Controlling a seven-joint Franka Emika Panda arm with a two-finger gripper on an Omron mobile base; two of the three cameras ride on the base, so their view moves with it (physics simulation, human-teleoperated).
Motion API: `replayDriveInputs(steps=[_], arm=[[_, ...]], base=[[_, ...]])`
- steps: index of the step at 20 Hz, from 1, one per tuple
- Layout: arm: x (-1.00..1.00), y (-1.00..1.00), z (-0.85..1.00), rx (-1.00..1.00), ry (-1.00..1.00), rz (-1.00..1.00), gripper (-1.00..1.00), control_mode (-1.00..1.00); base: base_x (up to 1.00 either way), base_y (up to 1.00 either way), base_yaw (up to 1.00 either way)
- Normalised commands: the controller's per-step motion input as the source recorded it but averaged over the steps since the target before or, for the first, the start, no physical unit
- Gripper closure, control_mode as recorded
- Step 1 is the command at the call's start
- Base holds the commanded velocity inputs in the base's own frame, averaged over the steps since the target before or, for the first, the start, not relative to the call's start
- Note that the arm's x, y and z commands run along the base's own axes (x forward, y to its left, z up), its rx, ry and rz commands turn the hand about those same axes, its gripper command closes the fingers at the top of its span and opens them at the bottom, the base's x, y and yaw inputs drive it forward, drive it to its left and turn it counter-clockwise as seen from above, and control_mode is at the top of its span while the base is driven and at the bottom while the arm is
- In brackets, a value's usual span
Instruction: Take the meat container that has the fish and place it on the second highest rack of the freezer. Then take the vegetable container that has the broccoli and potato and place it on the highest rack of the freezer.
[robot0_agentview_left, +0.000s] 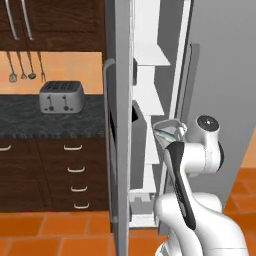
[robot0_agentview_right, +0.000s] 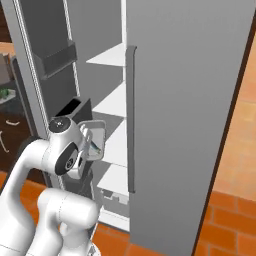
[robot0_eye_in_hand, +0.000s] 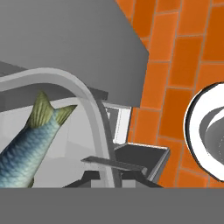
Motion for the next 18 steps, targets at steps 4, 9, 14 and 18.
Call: replayDriveInputs(steps=[4, 9, 14, 18], arm=[[0.00, 0.00, 0.00, 0.00, 0.00, 0.00, 1.00, 1.00], [0.00, 0.00, 0.00, 0.00, 0.00, 0.00, 1.00, 1.00], [0.40, -0.22, 0.00, 0.00, -0.02, 0.00, 1.00, -1.00], [0.34, -0.51, 0.00, 0.04, -0.03, 0.00, 1.00, -1.00]], base=[[0.01, -0.47, 0.39], [0.17, -0.30, 0.15], [0.00, 0.00, 0.00], [0.00, 0.00, 0.00]])
